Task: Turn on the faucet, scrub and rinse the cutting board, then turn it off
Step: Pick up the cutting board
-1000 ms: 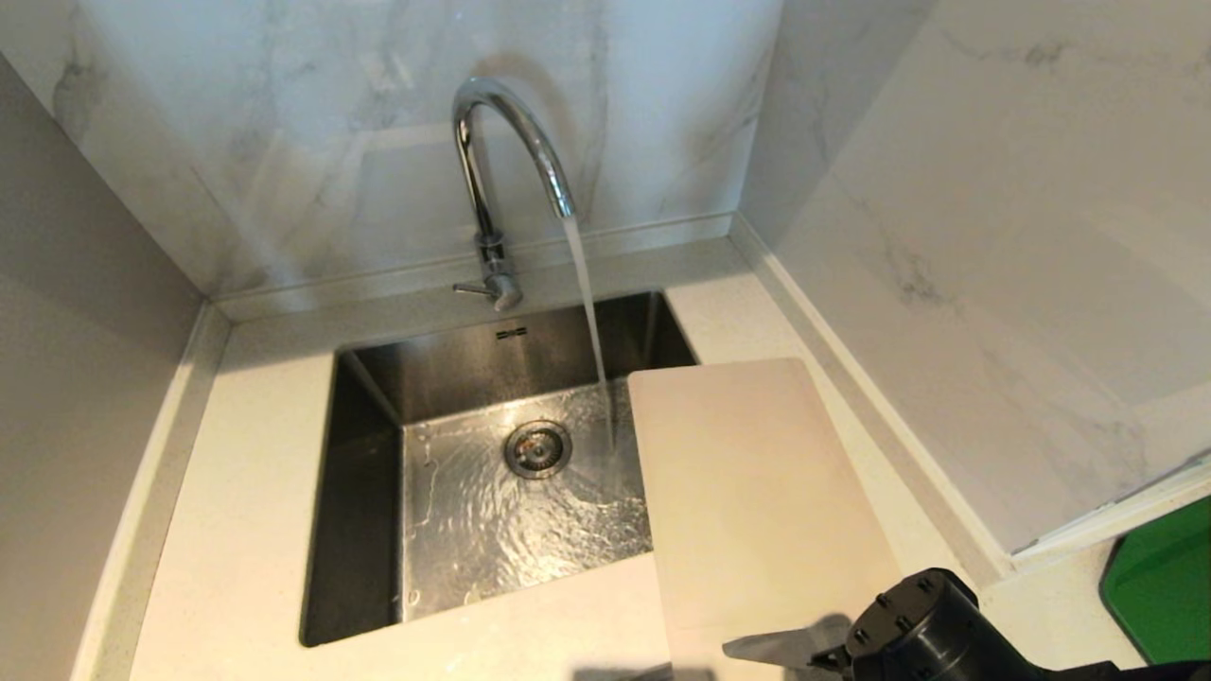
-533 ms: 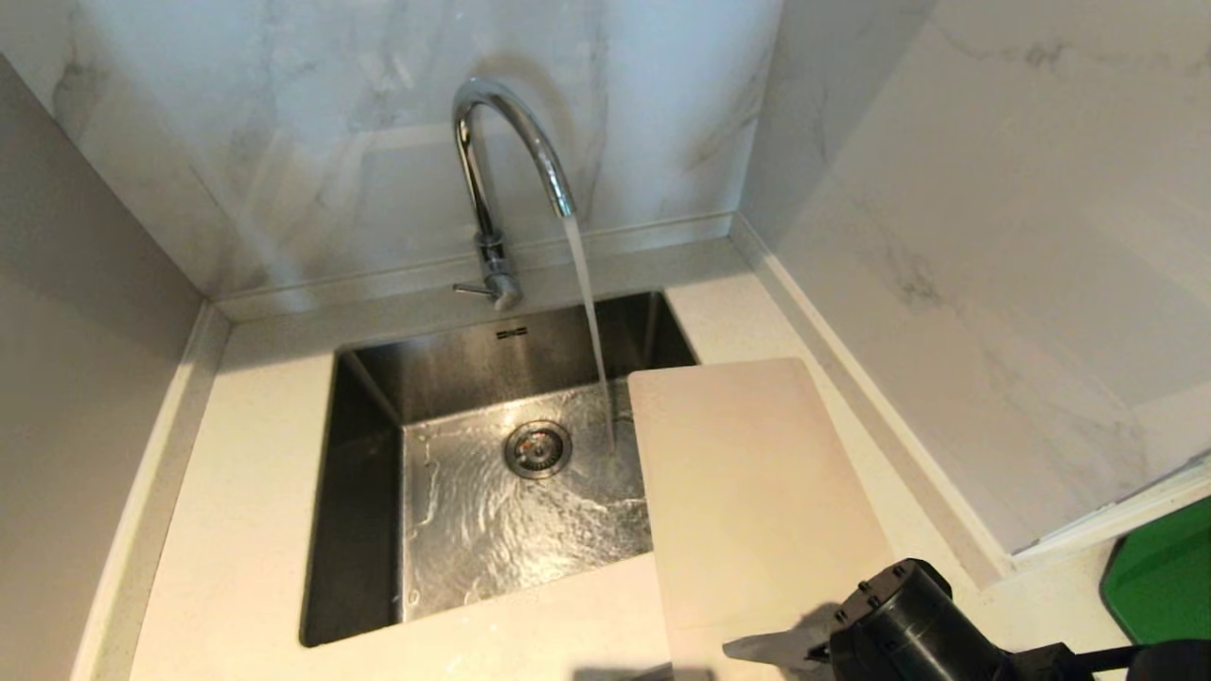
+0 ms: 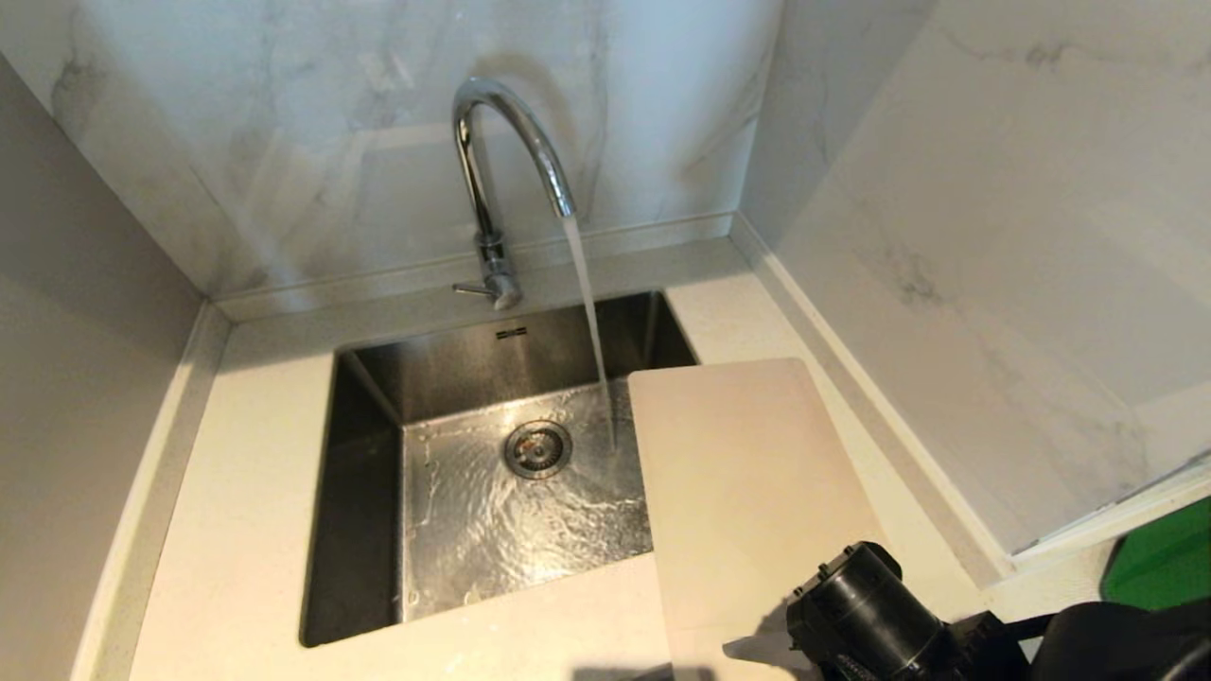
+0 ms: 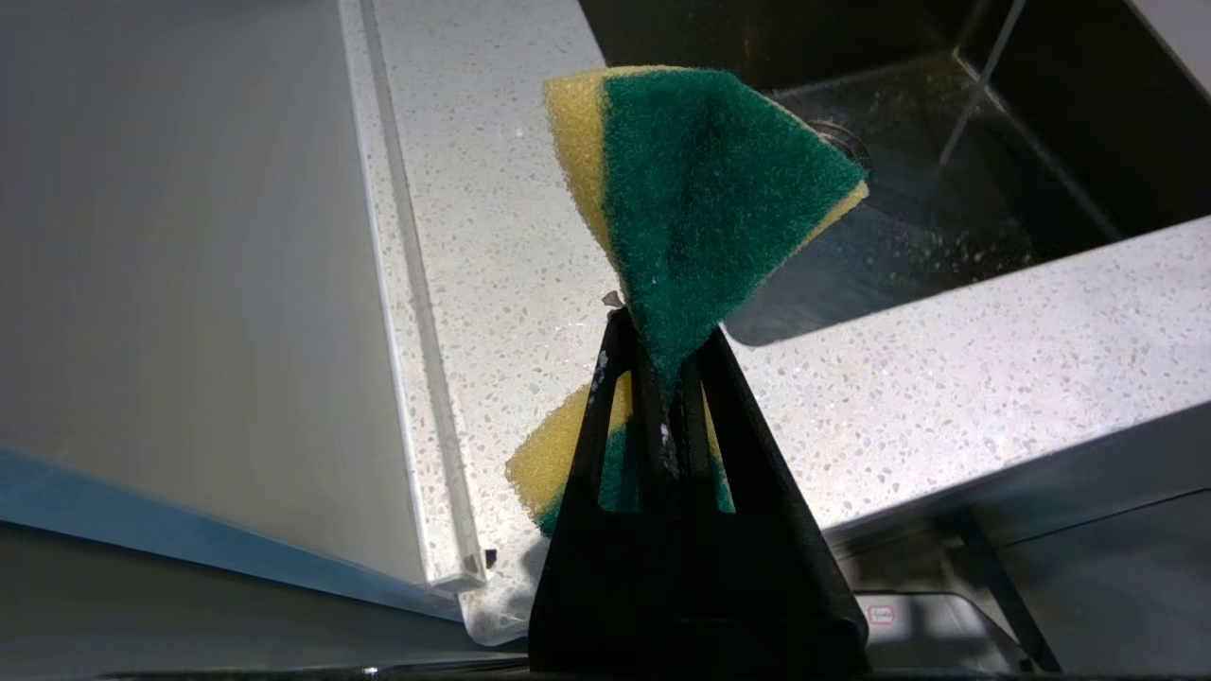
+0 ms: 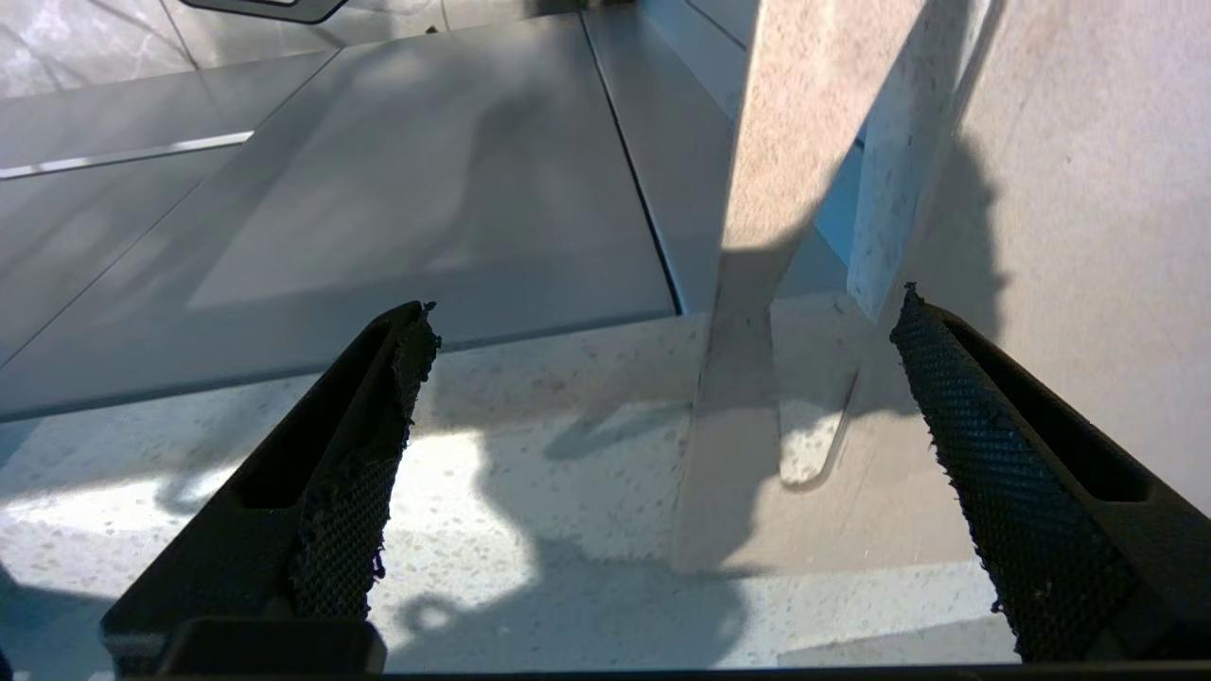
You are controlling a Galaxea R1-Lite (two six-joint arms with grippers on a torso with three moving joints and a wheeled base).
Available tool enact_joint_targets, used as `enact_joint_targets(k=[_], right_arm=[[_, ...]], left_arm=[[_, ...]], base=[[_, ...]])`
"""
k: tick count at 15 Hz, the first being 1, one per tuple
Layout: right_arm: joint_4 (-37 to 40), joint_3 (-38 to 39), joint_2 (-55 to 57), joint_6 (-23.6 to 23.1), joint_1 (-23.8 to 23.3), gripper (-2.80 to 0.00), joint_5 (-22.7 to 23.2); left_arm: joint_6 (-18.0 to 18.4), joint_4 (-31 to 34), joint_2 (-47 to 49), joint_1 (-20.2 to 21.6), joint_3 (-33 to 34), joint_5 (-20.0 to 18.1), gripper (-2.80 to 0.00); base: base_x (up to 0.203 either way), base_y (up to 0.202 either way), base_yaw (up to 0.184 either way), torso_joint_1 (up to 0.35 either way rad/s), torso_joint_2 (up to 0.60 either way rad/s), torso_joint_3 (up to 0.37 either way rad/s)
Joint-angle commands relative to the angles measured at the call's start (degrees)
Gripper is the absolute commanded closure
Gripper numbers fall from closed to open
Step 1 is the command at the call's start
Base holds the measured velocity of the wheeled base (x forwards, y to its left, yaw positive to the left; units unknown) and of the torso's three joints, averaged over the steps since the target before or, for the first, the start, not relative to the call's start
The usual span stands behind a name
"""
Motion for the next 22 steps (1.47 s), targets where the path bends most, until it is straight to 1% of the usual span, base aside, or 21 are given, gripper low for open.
enact_joint_targets(k=[1, 12, 22], right_arm=[[0.05, -0.67, 2.21, -0.44, -0.28, -2.8, -0.05], [0.05, -3.14, 6.77, -0.49, -0.66, -2.8, -0.05], [0.03, -3.69, 10.24, -1.0, -1.27, -2.8, -0.14]], left_arm=[[-0.09, 0.0, -0.18, 0.01, 0.18, 0.0, 0.0], [-0.09, 0.0, -0.09, 0.01, 0.18, 0.0, 0.0], [-0.09, 0.0, -0.17, 0.01, 0.18, 0.0, 0.0]], base=[[0.0, 0.0, 0.0, 0.0, 0.0, 0.0], [0.0, 0.0, 0.0, 0.0, 0.0, 0.0], [0.0, 0.0, 0.0, 0.0, 0.0, 0.0]])
